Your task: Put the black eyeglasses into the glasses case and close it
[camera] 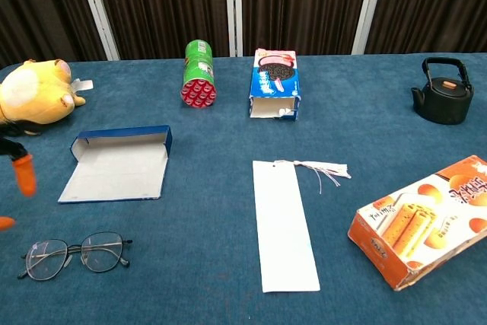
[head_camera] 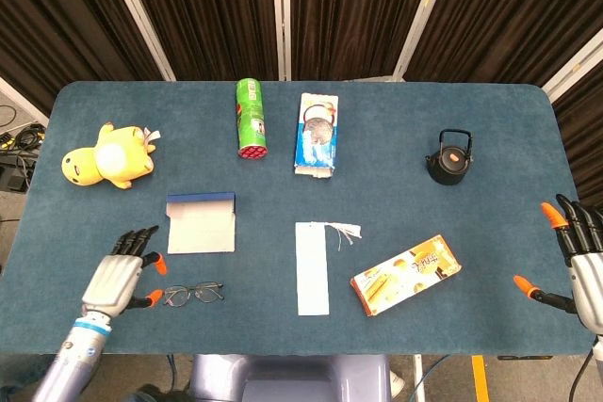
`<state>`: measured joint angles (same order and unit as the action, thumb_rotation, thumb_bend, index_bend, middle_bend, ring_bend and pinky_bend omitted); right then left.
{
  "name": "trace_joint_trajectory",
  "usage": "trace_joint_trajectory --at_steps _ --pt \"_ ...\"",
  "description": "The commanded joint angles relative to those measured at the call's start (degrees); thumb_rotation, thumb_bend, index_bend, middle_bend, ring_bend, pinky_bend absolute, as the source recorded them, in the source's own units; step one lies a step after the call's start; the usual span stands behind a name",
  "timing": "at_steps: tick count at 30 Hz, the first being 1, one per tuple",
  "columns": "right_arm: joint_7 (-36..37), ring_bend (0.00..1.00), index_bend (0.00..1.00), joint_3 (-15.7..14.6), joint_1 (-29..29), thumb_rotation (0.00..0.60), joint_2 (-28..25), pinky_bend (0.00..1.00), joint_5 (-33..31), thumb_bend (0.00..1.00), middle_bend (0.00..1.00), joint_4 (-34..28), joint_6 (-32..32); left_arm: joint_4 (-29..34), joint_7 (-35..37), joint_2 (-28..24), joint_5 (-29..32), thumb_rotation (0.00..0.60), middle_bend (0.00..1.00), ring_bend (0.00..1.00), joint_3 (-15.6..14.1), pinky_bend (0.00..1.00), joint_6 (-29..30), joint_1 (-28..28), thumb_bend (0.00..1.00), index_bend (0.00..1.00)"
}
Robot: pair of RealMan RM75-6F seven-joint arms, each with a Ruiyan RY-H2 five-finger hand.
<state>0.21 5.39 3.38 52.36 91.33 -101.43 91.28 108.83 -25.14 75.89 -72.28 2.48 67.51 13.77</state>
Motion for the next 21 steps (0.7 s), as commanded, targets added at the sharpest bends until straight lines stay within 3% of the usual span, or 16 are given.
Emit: trace_joint_trajectory --at_steps 1,21 --pt "0.43 0.00 0.00 -0.10 -0.03 0.600 -0.12 0.00 -0.17 0.00 0.00 0.20 -0.20 -1.31 -3.14 4.41 5.18 0.600 0.00 0.00 1.15 0.00 -1.83 2.31 0.28 0.49" --pt "2.26 0.00 0.00 -0.18 -0.03 0.600 -0.65 0.00 -0.32 0.00 0.00 0.24 -0.47 -5.49 -5.36 9.93 12.91 0.600 0.00 0.00 -0.01 0.00 -3.63 6.06 0.33 0.50"
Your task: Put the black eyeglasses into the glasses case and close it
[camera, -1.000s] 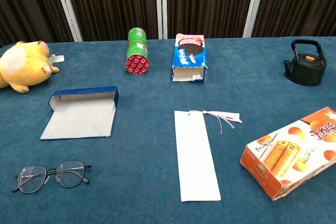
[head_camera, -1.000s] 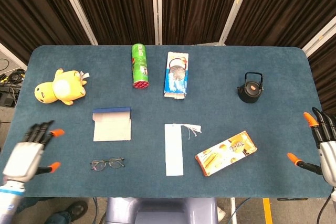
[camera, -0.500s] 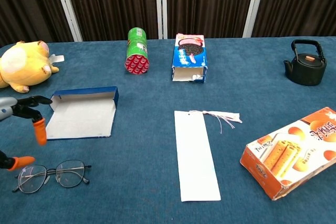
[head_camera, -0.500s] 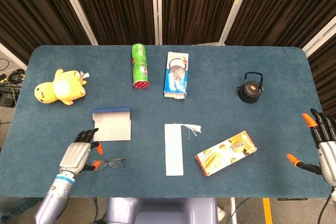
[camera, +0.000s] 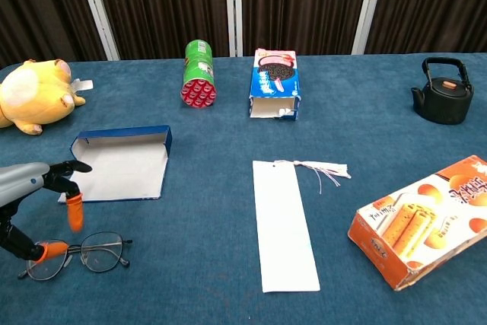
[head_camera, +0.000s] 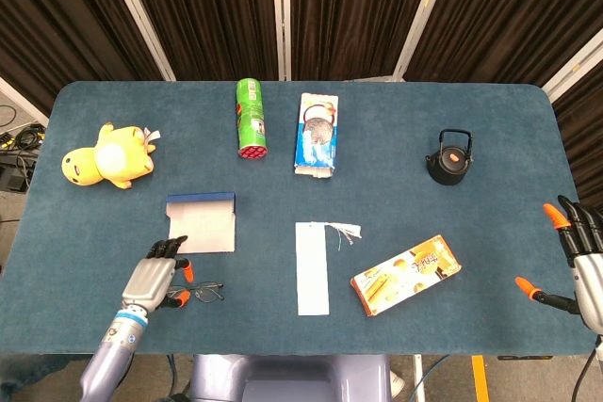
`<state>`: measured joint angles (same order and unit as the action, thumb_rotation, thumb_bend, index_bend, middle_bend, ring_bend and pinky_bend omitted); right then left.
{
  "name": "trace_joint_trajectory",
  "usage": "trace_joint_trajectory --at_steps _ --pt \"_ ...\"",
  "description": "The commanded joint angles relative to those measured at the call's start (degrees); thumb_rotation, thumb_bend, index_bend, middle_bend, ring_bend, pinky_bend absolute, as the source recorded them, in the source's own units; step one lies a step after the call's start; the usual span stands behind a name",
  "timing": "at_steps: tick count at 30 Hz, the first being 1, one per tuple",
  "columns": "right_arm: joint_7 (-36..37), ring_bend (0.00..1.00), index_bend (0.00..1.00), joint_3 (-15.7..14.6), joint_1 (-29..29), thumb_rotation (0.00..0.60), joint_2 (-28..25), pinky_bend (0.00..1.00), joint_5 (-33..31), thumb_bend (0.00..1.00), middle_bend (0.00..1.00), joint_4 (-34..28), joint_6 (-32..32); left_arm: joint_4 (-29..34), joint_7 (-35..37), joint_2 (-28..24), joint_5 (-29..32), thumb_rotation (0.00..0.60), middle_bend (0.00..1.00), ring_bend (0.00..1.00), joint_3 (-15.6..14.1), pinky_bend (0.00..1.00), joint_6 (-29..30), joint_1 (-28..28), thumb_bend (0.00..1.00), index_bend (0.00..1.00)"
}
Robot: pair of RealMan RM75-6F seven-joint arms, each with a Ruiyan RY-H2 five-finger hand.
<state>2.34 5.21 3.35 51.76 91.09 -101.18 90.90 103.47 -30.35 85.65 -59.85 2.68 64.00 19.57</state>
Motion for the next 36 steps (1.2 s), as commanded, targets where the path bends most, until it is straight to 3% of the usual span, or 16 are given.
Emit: trace_joint_trajectory --at_steps 1,25,36 --pt "0.20 0.00 0.00 -0.01 0.02 0.600 -0.07 0.00 -0.12 0.00 0.00 -0.02 -0.14 -0.17 -0.26 0.21 0.75 0.600 0.00 0.00 -0.30 0.00 -0.17 0.39 0.33 0.50" --pt "0.35 0.00 0.00 -0.01 0.09 0.600 -0.15 0.00 -0.16 0.00 0.00 0.03 -0.25 -2.28 0.29 1.74 3.22 0.600 0.00 0.00 -1.61 0.00 -0.92 2.82 0.39 0.55" --pt "0.27 0.00 0.00 -0.02 0.13 0.600 -0.10 0.00 -0.18 0.00 0.00 0.03 -0.32 -1.80 -1.10 1.57 4.04 0.600 0.00 0.00 -2.22 0.00 0.09 3.53 0.47 0.59"
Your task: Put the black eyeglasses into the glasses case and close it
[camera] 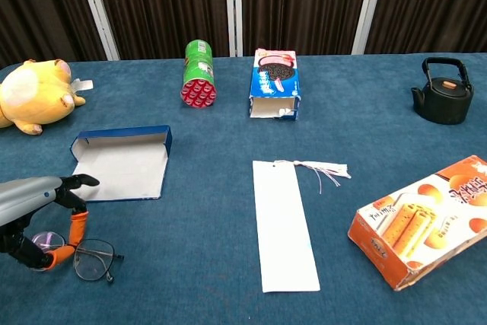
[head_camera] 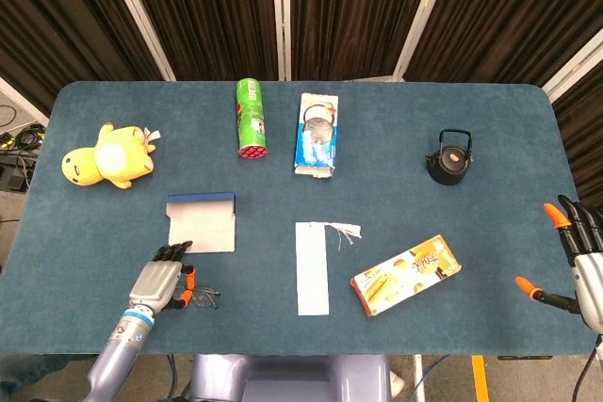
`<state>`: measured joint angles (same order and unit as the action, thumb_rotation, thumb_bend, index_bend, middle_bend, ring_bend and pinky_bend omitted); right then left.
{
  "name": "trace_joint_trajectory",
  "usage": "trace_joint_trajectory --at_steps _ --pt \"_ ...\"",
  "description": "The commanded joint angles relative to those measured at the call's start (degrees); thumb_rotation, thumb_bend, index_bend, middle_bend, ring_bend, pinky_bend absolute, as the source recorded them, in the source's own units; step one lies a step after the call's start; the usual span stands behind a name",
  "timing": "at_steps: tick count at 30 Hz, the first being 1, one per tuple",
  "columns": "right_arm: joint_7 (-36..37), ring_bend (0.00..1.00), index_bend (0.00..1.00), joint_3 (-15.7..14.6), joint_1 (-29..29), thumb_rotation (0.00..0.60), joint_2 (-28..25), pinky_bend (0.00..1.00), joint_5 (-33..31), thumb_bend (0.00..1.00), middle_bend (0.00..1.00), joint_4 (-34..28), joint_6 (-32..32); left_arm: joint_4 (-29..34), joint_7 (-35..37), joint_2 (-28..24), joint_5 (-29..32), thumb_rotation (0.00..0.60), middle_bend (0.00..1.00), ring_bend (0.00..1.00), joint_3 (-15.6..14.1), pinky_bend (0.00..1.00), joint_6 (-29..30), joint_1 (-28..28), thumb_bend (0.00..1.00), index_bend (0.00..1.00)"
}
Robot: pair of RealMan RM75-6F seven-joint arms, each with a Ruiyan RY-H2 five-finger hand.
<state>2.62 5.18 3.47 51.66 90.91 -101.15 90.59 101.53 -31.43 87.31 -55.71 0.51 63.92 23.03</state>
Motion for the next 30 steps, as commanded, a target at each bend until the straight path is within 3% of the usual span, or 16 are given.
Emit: trace_joint_trajectory --at_steps 1,10,15,22,30 --pt "0.02 0.00 0.00 0.00 0.01 0.600 0.01 0.00 -0.01 0.00 0.00 0.00 -0.02 0.29 0.06 -0.22 -0.27 0.600 0.00 0.00 -0.05 0.00 0.36 0.11 0.47 0.60" --pt "-0.09 0.00 0.00 -0.10 0.09 0.600 0.03 0.00 0.12 0.00 0.00 -0.06 -0.22 1.74 1.58 -2.06 -2.23 0.600 0.00 0.00 1.73 0.00 1.71 0.97 0.47 0.63" --pt "-0.48 0.00 0.00 -0.07 0.35 0.600 0.21 0.00 0.04 0.00 0.00 -0.05 -0.63 2.16 1.49 -3.05 -1.80 0.600 0.00 0.00 5.49 0.00 1.81 3.25 0.47 0.63" --pt "-1.61 0.00 0.00 0.16 0.84 0.600 0.69 0.00 -0.43 0.00 0.00 -0.11 -1.33 -1.97 -1.60 -1.56 8.70 0.600 0.00 0.00 12.87 0.00 -1.12 9.53 0.47 0.63" --pt "-2.29 0.00 0.00 0.75 1.31 0.600 1.08 0.00 -2.18 0.00 0.00 0.22 -2.24 -10.27 0.40 1.75 13.20 0.600 0.00 0.00 15.61 0.00 -5.09 14.15 0.47 0.64"
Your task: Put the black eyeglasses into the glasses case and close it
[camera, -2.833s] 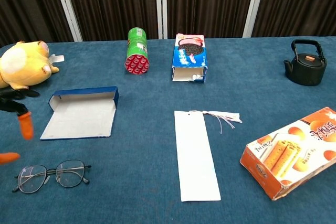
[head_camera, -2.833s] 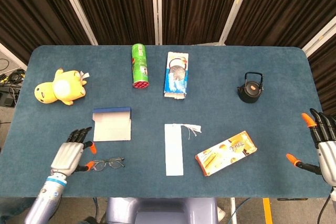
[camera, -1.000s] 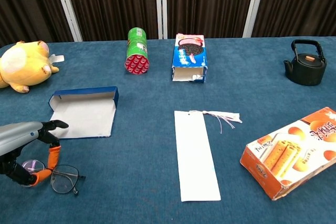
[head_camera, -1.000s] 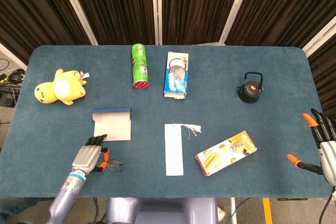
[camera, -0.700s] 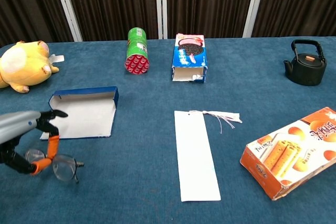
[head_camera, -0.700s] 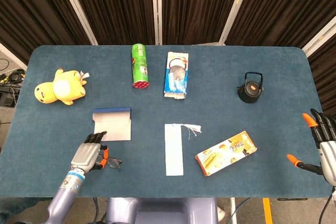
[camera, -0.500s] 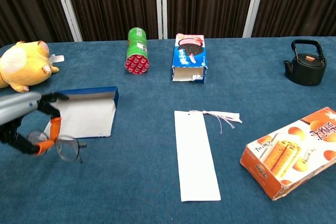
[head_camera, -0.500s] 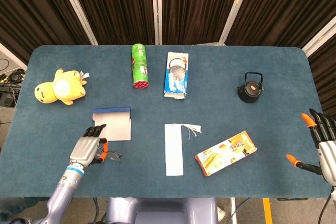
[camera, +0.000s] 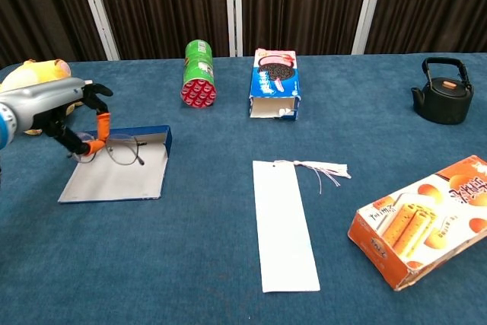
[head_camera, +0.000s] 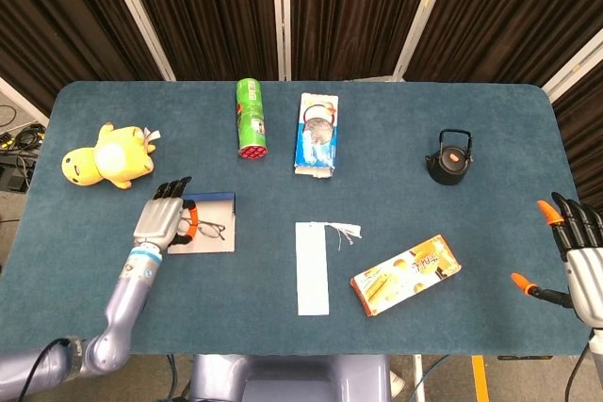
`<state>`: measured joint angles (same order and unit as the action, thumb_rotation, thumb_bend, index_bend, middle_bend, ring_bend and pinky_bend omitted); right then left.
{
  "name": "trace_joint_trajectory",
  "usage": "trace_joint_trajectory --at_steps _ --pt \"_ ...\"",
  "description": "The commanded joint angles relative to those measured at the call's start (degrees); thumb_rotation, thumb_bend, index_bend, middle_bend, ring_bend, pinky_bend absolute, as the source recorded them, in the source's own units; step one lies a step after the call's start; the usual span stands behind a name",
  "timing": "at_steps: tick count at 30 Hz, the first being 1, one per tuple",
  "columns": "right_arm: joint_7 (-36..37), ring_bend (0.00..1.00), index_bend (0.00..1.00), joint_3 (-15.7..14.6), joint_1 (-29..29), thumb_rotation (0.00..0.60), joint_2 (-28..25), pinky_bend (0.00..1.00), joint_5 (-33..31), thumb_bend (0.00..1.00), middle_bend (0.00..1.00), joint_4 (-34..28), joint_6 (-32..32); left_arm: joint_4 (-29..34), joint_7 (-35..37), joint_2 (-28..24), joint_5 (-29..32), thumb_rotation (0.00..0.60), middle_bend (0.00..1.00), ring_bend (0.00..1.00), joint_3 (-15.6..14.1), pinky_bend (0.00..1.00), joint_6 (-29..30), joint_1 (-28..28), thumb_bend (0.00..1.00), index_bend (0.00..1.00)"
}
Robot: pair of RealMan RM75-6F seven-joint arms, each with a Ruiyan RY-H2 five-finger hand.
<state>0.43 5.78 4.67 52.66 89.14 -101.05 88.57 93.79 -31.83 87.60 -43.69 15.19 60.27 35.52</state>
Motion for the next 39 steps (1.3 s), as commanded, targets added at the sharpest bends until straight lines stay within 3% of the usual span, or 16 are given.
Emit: trace_joint_trajectory --at_steps 1,14,22,25,30,32,35,39 --pt "-0.13 0.00 0.00 0.22 0.14 0.600 0.10 0.00 -0.61 0.00 0.00 0.17 -0.30 -3.21 0.90 1.79 1.29 0.600 0.00 0.00 0.92 0.00 -1.61 1.92 0.47 0.64" --pt "-0.98 0.00 0.00 0.86 0.63 0.600 0.61 0.00 -3.10 0.00 0.00 0.86 -1.59 -16.73 3.86 8.78 2.39 0.600 0.00 0.00 -0.32 0.00 -5.89 5.80 0.47 0.65" --pt "-0.96 0.00 0.00 0.90 0.57 0.600 0.55 0.00 -3.37 0.00 0.00 0.96 -1.60 -20.15 6.06 9.74 1.07 0.600 0.00 0.00 -0.60 0.00 -6.43 6.15 0.46 0.64" --pt "-0.85 0.00 0.00 0.92 0.55 0.600 0.51 0.00 -3.51 0.00 0.00 0.97 -1.62 -20.38 7.59 9.52 0.21 0.600 0.00 0.00 -0.59 0.00 -6.45 5.88 0.42 0.52" --pt "-1.01 0.00 0.00 0.84 0.56 0.600 0.56 0.00 -3.39 0.00 0.00 0.93 -1.66 -19.96 9.07 8.79 -1.44 0.600 0.00 0.00 -1.09 0.00 -5.88 5.18 0.26 0.05" --pt "-1.00 0.00 0.00 0.78 0.53 0.600 0.55 0.00 -3.21 0.00 0.00 0.85 -1.59 -19.04 10.13 7.99 -2.38 0.600 0.00 0.00 -1.11 0.00 -5.03 4.53 0.25 0.00" --pt "-0.83 0.00 0.00 0.77 0.44 0.600 0.46 0.00 -3.08 0.00 0.00 0.77 -1.37 -17.05 11.71 6.38 -4.76 0.600 0.00 0.00 -1.66 0.00 -4.19 3.59 0.23 0.00" --pt "-0.50 0.00 0.00 0.66 0.37 0.600 0.31 0.00 -2.68 0.00 0.00 0.61 -1.19 -13.66 12.29 4.16 -9.06 0.600 0.00 0.00 -3.32 0.00 -1.88 2.27 0.12 0.00"
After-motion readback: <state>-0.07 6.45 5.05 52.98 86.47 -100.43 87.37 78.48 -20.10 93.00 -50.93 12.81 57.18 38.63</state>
